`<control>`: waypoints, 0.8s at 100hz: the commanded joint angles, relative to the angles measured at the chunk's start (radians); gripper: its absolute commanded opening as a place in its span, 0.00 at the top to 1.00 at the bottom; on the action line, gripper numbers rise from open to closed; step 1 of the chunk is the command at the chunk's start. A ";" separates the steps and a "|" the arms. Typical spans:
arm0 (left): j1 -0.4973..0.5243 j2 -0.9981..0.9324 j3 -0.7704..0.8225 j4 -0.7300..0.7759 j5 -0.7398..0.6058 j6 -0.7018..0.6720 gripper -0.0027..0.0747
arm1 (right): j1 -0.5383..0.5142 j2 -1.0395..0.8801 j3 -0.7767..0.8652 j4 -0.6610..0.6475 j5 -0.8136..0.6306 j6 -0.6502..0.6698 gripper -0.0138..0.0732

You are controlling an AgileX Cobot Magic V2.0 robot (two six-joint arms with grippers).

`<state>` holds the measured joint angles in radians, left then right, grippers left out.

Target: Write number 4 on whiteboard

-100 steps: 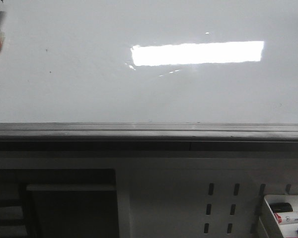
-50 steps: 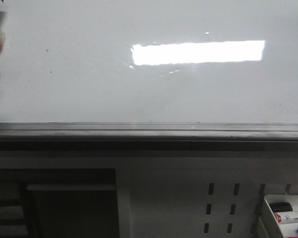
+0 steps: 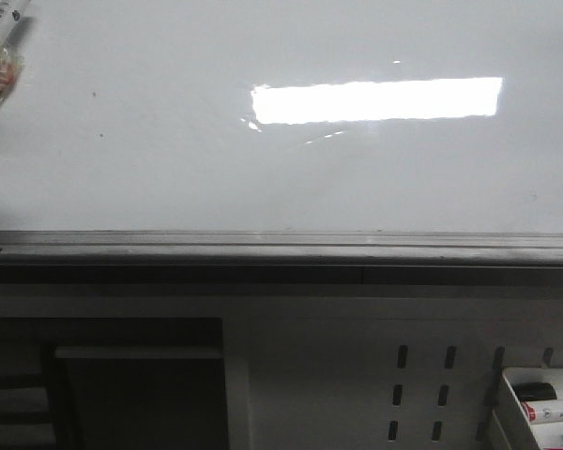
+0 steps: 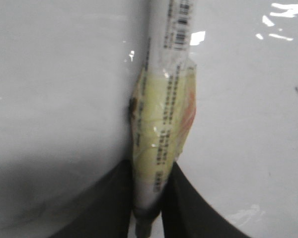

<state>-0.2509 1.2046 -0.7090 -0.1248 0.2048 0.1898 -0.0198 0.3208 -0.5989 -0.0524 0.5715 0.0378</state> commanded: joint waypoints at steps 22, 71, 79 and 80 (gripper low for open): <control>-0.067 -0.087 -0.138 -0.007 0.196 0.060 0.99 | 0.001 0.123 -0.166 0.095 0.137 -0.044 0.29; -0.372 0.010 -0.447 -0.219 0.789 0.539 0.99 | 0.043 0.603 -0.447 0.903 0.610 -1.003 0.43; -0.405 0.044 -0.475 -0.221 0.789 0.565 0.99 | 0.109 0.665 -0.485 0.897 0.621 -1.075 0.43; -0.411 0.047 -0.477 -0.221 0.789 0.569 0.99 | 0.116 0.674 -0.491 0.896 0.621 -1.082 0.43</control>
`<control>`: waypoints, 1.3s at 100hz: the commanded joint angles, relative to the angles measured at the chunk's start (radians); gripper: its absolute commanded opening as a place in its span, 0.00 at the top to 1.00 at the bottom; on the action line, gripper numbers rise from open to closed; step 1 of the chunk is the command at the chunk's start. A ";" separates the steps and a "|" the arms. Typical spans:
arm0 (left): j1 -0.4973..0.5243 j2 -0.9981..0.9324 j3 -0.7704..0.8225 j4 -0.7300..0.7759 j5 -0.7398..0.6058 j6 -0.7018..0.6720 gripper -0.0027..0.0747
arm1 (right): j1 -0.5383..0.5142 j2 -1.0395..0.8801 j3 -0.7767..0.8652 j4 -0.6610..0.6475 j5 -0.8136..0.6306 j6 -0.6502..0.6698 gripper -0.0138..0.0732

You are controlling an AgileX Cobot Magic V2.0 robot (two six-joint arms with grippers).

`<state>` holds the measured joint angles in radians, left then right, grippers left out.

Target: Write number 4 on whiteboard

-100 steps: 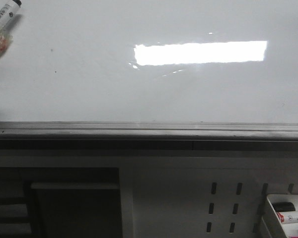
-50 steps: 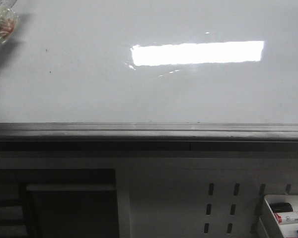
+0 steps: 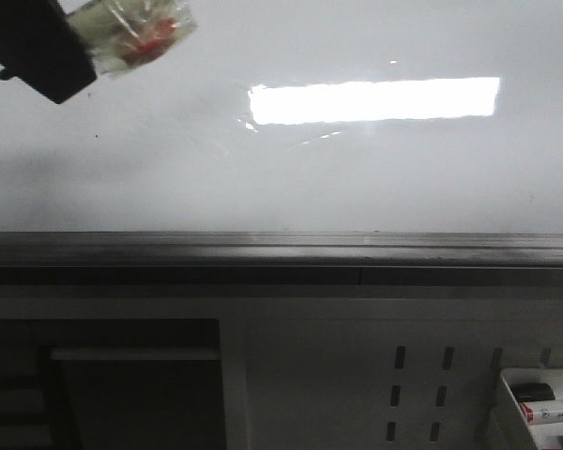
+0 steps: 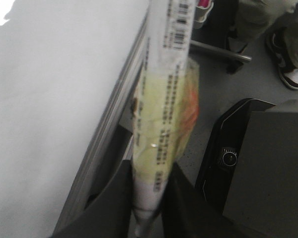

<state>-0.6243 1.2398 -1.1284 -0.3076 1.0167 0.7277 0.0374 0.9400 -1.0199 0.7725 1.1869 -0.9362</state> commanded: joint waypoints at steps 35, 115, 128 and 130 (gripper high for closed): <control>-0.123 0.070 -0.095 -0.041 -0.050 0.109 0.99 | 0.359 0.247 -0.117 0.039 -0.183 -0.388 0.43; -0.125 0.070 -0.095 -0.041 -0.071 0.120 0.99 | 0.402 0.335 -0.117 0.093 -0.224 -0.421 0.54; -0.125 0.070 -0.095 -0.041 -0.073 0.120 0.99 | 0.402 0.335 -0.117 0.115 -0.224 -0.421 0.72; -0.125 0.070 -0.095 -0.041 -0.073 0.120 0.99 | 0.402 0.335 -0.117 0.117 -0.224 -0.421 0.75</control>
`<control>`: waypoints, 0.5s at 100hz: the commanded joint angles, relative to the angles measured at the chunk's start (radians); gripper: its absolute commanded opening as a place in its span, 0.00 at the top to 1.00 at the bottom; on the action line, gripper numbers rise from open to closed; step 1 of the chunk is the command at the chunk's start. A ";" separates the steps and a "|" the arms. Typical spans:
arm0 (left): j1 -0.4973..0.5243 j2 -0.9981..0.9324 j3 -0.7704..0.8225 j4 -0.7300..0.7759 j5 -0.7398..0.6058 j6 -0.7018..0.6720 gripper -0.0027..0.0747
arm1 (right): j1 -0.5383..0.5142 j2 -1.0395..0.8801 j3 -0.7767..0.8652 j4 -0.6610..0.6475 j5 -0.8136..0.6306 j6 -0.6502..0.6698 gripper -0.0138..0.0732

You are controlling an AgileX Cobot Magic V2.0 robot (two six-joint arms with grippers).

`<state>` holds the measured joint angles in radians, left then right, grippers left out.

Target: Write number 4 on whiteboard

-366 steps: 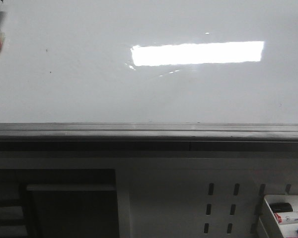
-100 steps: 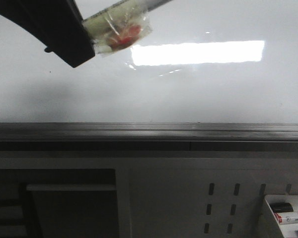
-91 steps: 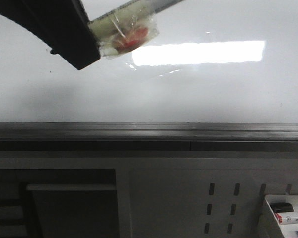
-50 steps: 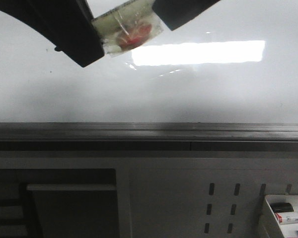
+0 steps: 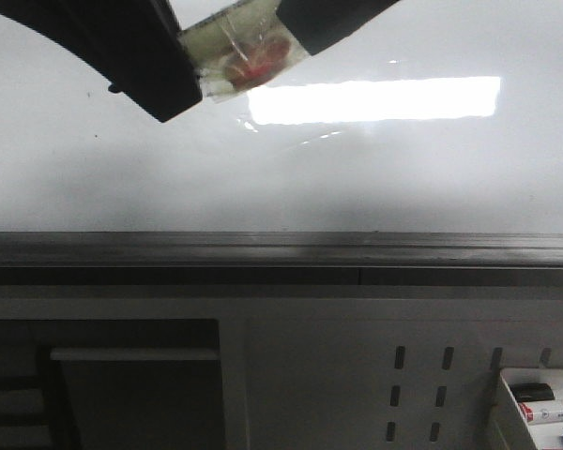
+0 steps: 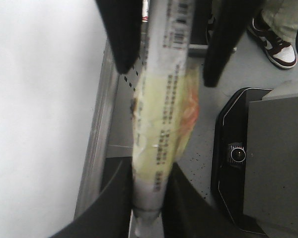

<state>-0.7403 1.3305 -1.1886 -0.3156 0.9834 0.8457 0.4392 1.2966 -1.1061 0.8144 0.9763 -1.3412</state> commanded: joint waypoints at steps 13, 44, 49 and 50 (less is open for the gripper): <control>-0.009 -0.021 -0.034 -0.033 -0.038 0.002 0.99 | 0.001 -0.022 -0.031 0.075 -0.014 -0.016 0.87; 0.007 -0.030 -0.034 -0.033 -0.036 -0.026 0.37 | -0.001 -0.033 -0.033 0.057 -0.016 -0.013 0.92; 0.023 -0.042 -0.034 -0.033 -0.036 -0.056 0.32 | -0.001 -0.047 -0.033 0.031 -0.030 0.004 0.92; 0.029 -0.045 -0.034 -0.033 -0.036 -0.065 0.32 | -0.001 -0.053 -0.033 0.026 -0.037 0.008 0.92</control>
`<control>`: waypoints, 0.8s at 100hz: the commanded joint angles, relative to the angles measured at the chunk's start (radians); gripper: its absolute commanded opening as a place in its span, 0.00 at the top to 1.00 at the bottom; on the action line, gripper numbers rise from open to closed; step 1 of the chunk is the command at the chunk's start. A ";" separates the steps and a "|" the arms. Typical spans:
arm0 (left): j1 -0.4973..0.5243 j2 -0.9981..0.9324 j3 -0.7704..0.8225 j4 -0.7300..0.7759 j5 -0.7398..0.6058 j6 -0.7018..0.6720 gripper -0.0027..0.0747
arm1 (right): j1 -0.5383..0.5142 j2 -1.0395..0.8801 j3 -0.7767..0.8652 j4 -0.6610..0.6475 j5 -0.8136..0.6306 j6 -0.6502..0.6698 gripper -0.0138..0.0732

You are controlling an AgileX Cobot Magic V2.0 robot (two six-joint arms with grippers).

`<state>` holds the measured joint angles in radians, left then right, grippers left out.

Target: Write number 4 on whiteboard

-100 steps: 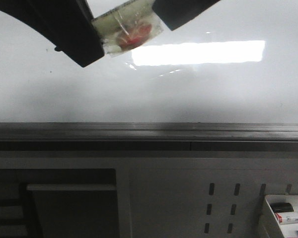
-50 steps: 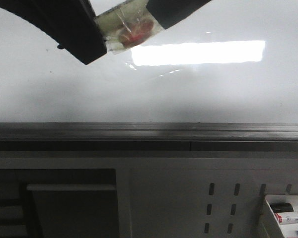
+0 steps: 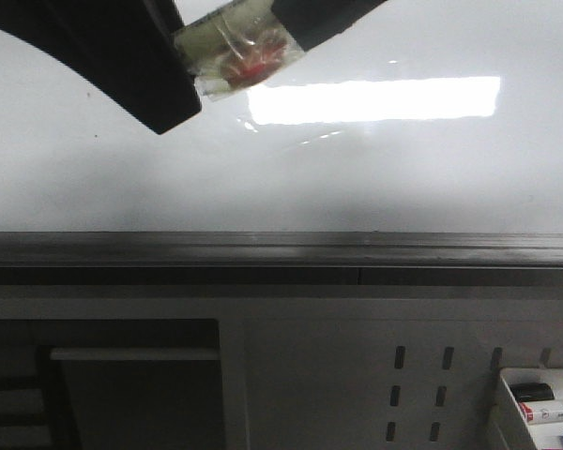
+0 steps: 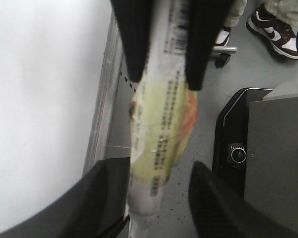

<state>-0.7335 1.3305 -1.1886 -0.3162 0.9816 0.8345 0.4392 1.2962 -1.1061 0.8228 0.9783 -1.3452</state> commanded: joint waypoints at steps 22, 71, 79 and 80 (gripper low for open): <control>0.156 -0.175 -0.006 -0.034 -0.035 -0.139 0.33 | -0.001 -0.155 -0.033 -0.283 -0.114 0.353 0.91; 0.452 -0.541 0.368 -0.166 -0.286 -0.175 0.33 | -0.047 -0.293 0.151 -0.371 -0.248 0.695 0.92; 0.452 -0.545 0.376 -0.162 -0.304 -0.175 0.33 | -0.040 -0.291 0.151 -0.365 -0.275 0.695 0.92; 0.452 -0.545 0.376 -0.162 -0.306 -0.175 0.33 | -0.040 -0.291 0.151 -0.365 -0.277 0.695 0.92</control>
<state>-0.2868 0.7966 -0.7951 -0.4388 0.7705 0.6708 0.3977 1.0212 -0.9295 0.4140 0.7867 -0.6530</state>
